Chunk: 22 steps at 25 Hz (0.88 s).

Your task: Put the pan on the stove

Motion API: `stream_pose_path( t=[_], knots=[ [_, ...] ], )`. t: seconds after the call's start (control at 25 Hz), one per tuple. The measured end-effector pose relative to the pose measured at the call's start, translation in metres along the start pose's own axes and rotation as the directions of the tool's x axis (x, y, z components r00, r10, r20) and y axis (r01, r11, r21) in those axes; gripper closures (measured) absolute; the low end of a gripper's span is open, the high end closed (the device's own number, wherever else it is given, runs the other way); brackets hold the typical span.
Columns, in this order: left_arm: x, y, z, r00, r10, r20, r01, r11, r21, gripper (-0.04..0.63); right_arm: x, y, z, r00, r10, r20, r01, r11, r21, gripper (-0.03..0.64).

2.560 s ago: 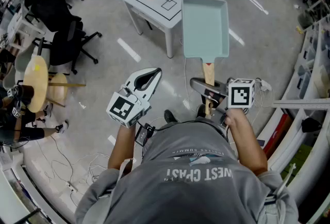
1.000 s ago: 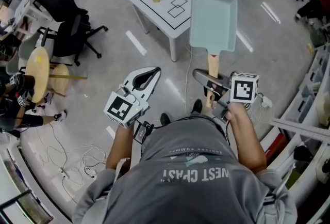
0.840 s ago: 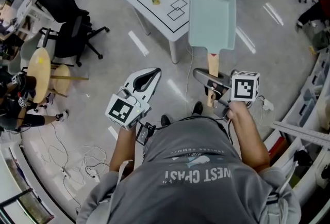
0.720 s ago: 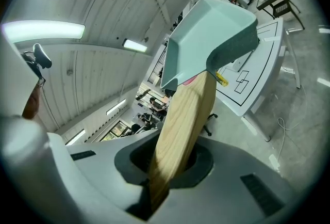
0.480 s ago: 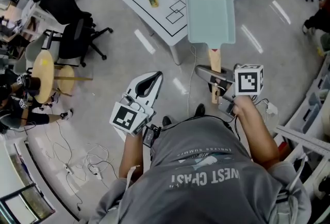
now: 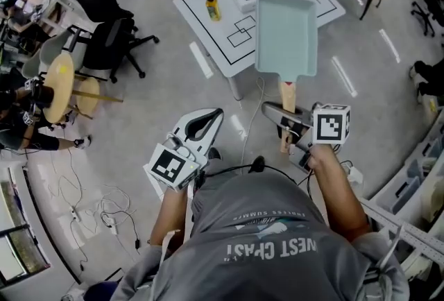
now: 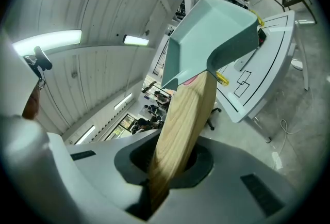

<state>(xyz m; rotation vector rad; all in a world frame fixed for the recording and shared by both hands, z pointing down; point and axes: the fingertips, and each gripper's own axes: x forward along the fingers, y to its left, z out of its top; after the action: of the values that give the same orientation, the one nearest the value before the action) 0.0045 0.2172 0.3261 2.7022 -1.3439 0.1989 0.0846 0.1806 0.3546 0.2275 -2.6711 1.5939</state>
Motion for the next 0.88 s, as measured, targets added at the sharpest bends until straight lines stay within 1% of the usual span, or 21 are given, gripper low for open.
stream_pose_path(
  t=[0.08, 0.16, 0.28, 0.36, 0.44, 0.56, 0.64, 0.88],
  knots=[
    [0.009, 0.005, -0.002, 1.000, -0.014, -0.011, 0.014, 1.000, -0.006, 0.597, 0.000, -0.007, 0.006, 1.000, -0.011, 0.007, 0.011, 1.000, 0.008, 0.584],
    [0.020, 0.013, -0.002, 0.999, -0.038, -0.015, 0.038, 0.999, -0.017, 0.597, -0.002, -0.019, 0.009, 0.999, -0.048, 0.011, 0.047, 0.999, 0.020, 0.584],
    [0.039, 0.024, 0.000, 0.994, -0.104, -0.032, 0.104, 0.994, -0.012, 0.597, 0.004, -0.023, 0.020, 0.997, -0.064, 0.044, 0.063, 0.998, 0.016, 0.584],
    [0.055, 0.032, 0.005, 0.987, -0.154, -0.034, 0.155, 0.988, 0.012, 0.597, 0.004, -0.025, 0.031, 0.994, -0.091, 0.067, 0.092, 0.996, -0.002, 0.584],
    [0.069, 0.043, 0.014, 0.981, -0.194, -0.014, 0.194, 0.981, 0.028, 0.597, 0.006, -0.028, 0.042, 0.989, -0.118, 0.089, 0.120, 0.993, -0.011, 0.583],
    [0.081, 0.060, 0.024, 0.970, -0.244, 0.011, 0.244, 0.969, 0.036, 0.597, 0.014, -0.034, 0.050, 0.980, -0.156, 0.122, 0.154, 0.988, 0.023, 0.584],
    [0.087, 0.070, 0.025, 0.960, -0.278, 0.016, 0.278, 0.960, 0.041, 0.597, 0.022, -0.035, 0.056, 0.975, -0.167, 0.146, 0.164, 0.986, 0.036, 0.584],
    [0.101, 0.098, 0.026, 0.932, -0.363, 0.006, 0.362, 0.930, 0.054, 0.597, 0.044, -0.036, 0.077, 0.960, -0.195, 0.203, 0.193, 0.981, 0.030, 0.584]
  ],
)
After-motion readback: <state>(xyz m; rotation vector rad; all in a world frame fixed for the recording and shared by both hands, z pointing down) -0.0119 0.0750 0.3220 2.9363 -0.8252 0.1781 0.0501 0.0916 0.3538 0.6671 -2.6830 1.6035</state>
